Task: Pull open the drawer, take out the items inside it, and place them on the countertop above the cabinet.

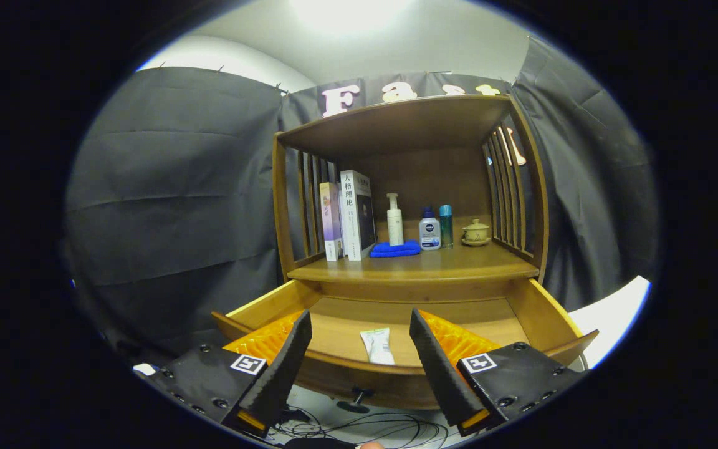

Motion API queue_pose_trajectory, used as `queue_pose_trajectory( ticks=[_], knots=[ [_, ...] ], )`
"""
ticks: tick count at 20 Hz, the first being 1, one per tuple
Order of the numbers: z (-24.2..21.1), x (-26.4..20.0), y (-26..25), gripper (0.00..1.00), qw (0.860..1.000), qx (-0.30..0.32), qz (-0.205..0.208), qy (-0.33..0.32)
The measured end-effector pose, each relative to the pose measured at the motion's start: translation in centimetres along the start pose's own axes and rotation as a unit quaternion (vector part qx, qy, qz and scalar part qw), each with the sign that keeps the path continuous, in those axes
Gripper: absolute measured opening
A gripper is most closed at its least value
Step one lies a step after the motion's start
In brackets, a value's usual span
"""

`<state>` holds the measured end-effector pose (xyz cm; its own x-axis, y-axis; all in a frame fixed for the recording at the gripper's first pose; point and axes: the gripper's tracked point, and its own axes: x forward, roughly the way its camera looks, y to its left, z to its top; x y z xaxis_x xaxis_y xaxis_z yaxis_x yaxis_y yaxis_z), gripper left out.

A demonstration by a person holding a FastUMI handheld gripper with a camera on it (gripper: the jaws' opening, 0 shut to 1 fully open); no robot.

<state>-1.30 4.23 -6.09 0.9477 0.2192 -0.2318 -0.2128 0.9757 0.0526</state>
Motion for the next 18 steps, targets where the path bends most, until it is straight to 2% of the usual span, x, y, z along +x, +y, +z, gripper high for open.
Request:
queue_pose_trajectory(
  ticks=[3,8,11,14,18],
  knots=[
    [2.3,2.1,-0.1,0.98,1.000,-0.008,0.021,0.013],
    [3.5,5.7,0.7,0.98,0.994,-0.043,0.081,0.058],
    [2.7,8.0,0.1,0.98,0.986,-0.058,0.104,0.120],
    [2.1,10.7,-0.4,0.98,0.980,-0.053,0.109,0.161],
    [-1.5,13.1,-1.0,0.98,0.960,-0.076,0.114,0.243]
  ],
)
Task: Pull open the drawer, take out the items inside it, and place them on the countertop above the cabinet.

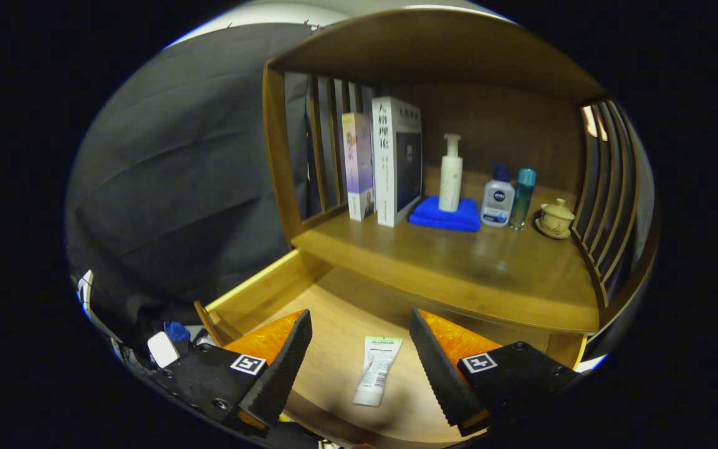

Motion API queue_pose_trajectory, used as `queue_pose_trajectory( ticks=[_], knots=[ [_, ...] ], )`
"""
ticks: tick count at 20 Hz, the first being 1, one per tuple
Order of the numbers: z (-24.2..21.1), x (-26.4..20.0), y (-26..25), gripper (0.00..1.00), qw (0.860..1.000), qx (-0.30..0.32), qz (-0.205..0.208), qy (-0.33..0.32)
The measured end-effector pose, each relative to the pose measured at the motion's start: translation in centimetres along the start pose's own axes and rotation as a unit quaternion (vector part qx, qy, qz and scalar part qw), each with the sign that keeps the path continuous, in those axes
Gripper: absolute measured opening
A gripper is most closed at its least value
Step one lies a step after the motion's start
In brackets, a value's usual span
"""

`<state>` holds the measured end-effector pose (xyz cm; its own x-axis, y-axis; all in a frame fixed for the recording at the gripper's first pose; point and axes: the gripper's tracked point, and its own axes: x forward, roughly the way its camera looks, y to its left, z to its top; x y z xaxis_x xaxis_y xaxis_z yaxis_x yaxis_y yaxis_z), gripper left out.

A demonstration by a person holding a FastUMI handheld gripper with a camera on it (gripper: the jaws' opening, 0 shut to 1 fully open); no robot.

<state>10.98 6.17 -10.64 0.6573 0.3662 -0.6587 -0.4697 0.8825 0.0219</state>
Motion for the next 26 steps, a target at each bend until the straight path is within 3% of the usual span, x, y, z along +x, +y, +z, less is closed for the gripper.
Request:
queue_pose_trajectory(
  ticks=[6,12,17,22,25,26],
  knots=[
    [-3.5,4.7,-0.9,0.98,0.994,-0.020,0.001,0.112],
    [-8.6,7.1,-1.8,0.98,0.976,-0.030,-0.003,0.217],
    [-10.4,7.0,-1.7,0.88,0.965,-0.017,0.012,0.262],
    [-11.9,7.3,-2.2,0.88,0.958,-0.047,0.016,0.284],
    [-11.5,7.3,-1.8,0.55,0.957,-0.034,0.031,0.285],
    [-12.3,7.7,-1.4,0.51,0.955,-0.040,0.036,0.291]
  ],
)
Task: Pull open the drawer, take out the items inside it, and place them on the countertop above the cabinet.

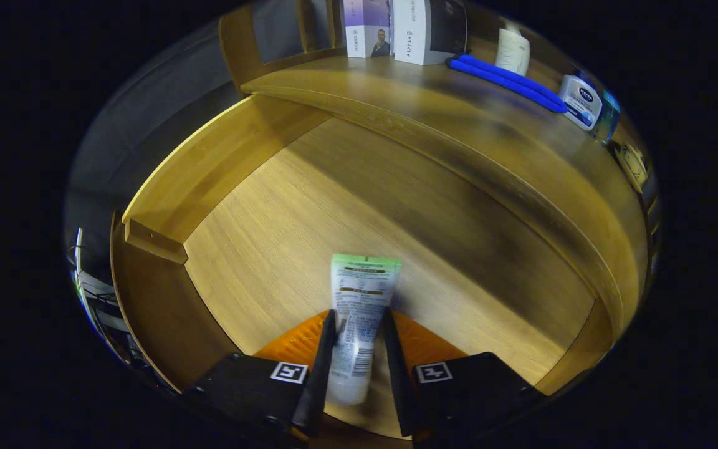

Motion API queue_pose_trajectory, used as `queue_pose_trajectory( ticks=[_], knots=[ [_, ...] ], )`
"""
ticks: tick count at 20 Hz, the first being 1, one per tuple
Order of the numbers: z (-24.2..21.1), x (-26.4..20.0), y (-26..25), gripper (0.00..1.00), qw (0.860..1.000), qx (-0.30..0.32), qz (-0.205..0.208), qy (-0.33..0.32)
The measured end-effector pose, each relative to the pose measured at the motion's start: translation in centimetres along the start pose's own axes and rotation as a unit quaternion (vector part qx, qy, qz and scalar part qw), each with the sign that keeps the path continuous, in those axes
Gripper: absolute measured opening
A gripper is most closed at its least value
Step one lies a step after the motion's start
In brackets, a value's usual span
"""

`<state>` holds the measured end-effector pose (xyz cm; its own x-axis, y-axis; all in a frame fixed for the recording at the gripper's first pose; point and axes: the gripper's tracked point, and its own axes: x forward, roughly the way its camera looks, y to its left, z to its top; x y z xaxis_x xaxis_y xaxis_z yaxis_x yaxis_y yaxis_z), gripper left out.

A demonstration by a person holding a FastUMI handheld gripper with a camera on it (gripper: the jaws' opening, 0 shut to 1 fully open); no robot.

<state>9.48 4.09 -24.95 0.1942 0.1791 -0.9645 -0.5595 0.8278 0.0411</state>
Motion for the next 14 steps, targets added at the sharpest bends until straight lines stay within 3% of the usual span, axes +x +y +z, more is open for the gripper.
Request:
queue_pose_trajectory(
  ticks=[2,3,5,6,14],
  knots=[
    [0.3,-0.6,0.2,0.48,1.000,-0.009,0.000,-0.004],
    [0.0,0.2,0.0,0.32,1.000,-0.014,-0.003,-0.001],
    [0.8,0.0,0.0,0.32,1.000,-0.012,-0.010,-0.021],
    [1.3,-0.8,-0.8,0.15,0.999,-0.012,-0.027,-0.030],
    [2.3,-2.1,0.5,0.15,0.998,-0.029,-0.027,-0.057]
  ],
)
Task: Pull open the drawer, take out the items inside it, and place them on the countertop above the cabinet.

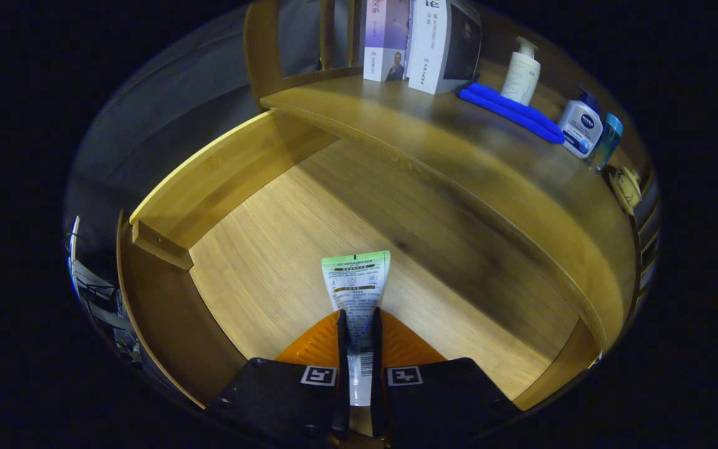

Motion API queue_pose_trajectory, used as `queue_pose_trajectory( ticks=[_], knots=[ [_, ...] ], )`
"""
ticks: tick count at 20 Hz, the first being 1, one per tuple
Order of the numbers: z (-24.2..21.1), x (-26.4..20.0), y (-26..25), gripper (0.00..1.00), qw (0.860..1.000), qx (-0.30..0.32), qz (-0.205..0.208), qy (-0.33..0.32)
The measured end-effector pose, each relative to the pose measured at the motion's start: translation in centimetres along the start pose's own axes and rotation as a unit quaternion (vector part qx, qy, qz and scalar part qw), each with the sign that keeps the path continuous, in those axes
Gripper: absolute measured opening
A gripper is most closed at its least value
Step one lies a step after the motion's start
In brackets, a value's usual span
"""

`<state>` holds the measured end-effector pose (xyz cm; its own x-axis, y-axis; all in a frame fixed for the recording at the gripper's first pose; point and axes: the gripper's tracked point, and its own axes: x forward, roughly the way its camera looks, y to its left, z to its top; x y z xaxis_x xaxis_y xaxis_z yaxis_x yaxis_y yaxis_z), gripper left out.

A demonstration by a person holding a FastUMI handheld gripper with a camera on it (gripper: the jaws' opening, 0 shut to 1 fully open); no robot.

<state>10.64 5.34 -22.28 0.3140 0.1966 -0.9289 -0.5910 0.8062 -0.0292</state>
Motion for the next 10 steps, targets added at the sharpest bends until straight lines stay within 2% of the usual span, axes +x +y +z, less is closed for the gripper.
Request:
queue_pose_trajectory(
  ticks=[10],
  knots=[
    [4.5,-4.1,1.8,0.15,0.997,0.015,0.015,-0.078]
  ],
)
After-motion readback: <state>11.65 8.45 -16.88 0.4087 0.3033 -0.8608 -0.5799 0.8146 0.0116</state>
